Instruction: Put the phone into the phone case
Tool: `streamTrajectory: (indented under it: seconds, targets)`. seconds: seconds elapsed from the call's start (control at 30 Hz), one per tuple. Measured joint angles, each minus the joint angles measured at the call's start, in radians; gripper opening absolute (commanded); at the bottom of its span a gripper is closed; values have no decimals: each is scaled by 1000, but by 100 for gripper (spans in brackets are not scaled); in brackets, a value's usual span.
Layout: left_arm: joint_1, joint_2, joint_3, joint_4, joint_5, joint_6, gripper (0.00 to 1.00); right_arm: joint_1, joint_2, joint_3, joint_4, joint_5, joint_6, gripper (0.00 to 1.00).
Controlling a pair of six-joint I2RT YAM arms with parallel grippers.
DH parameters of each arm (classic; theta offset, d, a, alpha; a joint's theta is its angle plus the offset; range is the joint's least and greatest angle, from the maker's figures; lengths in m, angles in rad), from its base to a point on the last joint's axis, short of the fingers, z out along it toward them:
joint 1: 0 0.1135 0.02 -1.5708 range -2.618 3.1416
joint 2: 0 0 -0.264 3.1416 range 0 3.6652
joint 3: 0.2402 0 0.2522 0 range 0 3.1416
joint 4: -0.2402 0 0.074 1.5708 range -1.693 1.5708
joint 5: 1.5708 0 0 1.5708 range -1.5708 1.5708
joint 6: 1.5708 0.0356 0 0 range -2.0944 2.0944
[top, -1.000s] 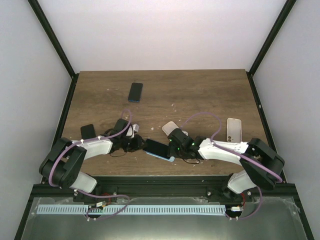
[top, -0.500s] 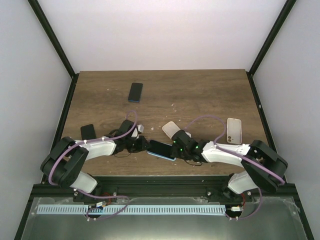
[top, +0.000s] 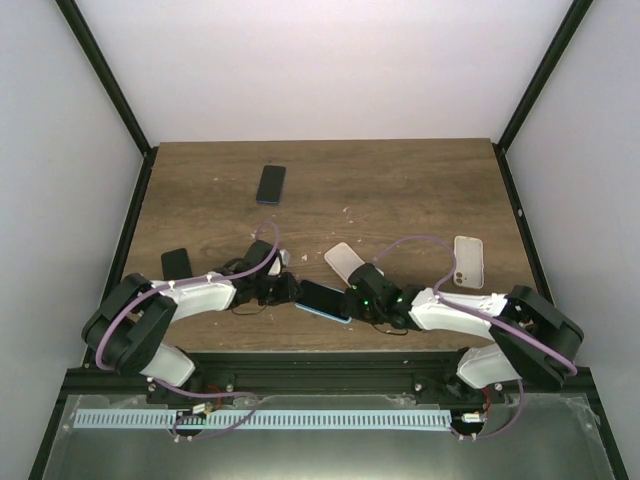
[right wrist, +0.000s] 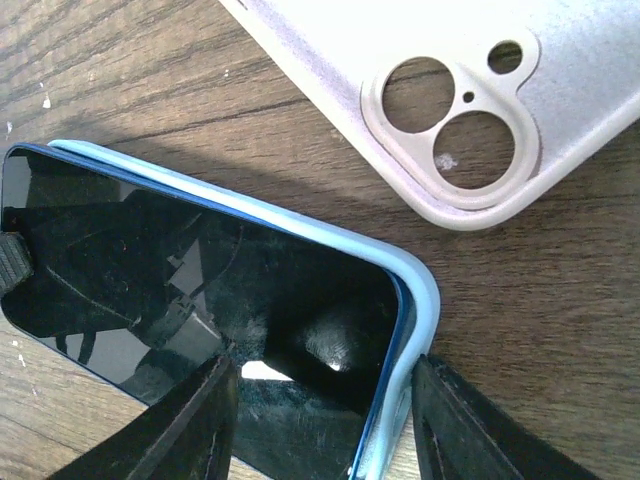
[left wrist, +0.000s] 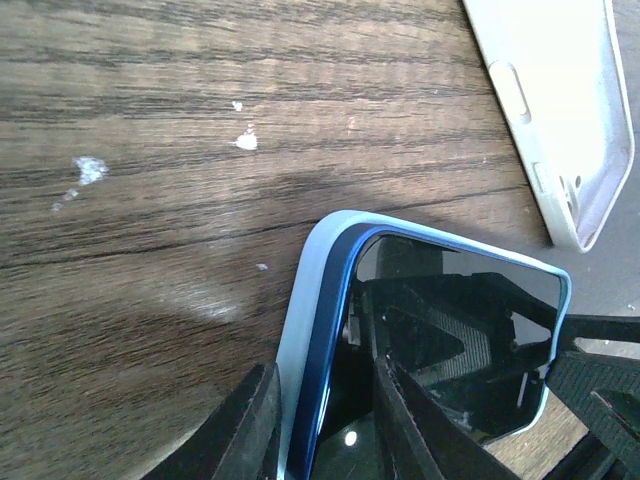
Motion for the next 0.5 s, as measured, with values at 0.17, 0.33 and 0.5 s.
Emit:
streamTrajectory:
  seconds: [0.17,0.33,0.5]
  targets:
    - [-2,-4,0,-13,-16,3,24,3,-7,-2,-2,-10,10,48]
    - [-6,-39,0,-55,-28,6,37,10,-44,-13,-17,-15,33,55]
    - [-8,-72,0,-71,-30,8,35,11,-51,-13,-39,-16,48,53]
